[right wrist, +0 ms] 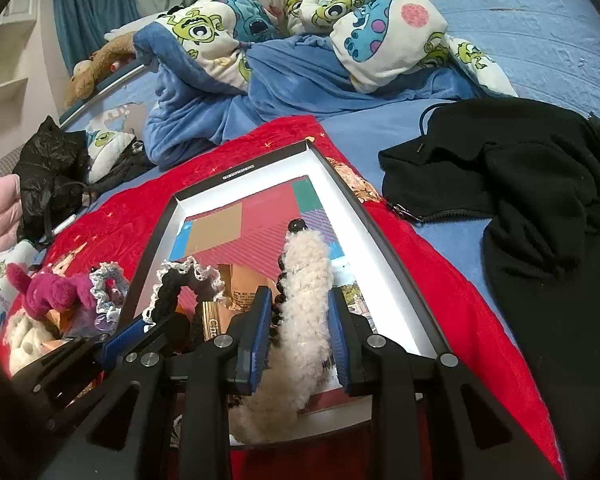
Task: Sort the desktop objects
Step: 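Carry the black scrunchie and the white fluffy clip over the black box, then open left tool to drop the scrunchie while right tool releases the fluffy clip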
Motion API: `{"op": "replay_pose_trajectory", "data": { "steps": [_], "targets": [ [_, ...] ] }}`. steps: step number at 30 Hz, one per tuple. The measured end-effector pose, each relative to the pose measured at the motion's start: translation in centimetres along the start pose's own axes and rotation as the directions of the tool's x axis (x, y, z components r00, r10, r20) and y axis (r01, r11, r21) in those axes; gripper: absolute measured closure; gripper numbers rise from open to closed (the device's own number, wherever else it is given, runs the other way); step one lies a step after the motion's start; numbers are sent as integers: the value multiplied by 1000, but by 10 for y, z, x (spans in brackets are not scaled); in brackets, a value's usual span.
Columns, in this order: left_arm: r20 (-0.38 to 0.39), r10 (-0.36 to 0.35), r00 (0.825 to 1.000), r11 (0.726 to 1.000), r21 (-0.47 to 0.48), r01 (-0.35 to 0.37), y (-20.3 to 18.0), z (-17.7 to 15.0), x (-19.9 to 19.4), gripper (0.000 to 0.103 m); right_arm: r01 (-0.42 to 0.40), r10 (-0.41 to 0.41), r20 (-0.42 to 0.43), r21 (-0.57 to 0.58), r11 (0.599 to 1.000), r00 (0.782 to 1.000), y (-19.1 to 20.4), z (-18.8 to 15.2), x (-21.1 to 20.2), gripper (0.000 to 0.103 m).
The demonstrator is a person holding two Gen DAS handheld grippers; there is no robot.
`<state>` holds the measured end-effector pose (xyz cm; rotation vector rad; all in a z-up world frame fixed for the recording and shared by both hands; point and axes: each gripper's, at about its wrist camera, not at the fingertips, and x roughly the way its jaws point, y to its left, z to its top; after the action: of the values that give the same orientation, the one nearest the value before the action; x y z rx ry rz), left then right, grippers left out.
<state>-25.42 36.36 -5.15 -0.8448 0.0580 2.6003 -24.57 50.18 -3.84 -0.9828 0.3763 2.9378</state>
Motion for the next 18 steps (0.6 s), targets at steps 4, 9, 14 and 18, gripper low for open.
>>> {"op": "replay_pose_trajectory", "data": {
  "steps": [4,9,14,18],
  "targets": [
    [1,12,1000,1000,4,-12,-1,0,0,87,1,-1,2,0,1000,1000,0,0,0,76],
    [-1,10,1000,1000,10,-10,-2,0,1,87,12,-11,19,-16,1000,1000,2,-3,-2,76],
    [3,10,1000,1000,4,-10,-1,0,1,87,21,-20,42,-26,999,999,5,-5,-4,75],
    [13,23,1000,1000,6,-23,0,0,-1,87,17,-15,59,-31,999,998,5,-6,-7,74]
  ]
}}
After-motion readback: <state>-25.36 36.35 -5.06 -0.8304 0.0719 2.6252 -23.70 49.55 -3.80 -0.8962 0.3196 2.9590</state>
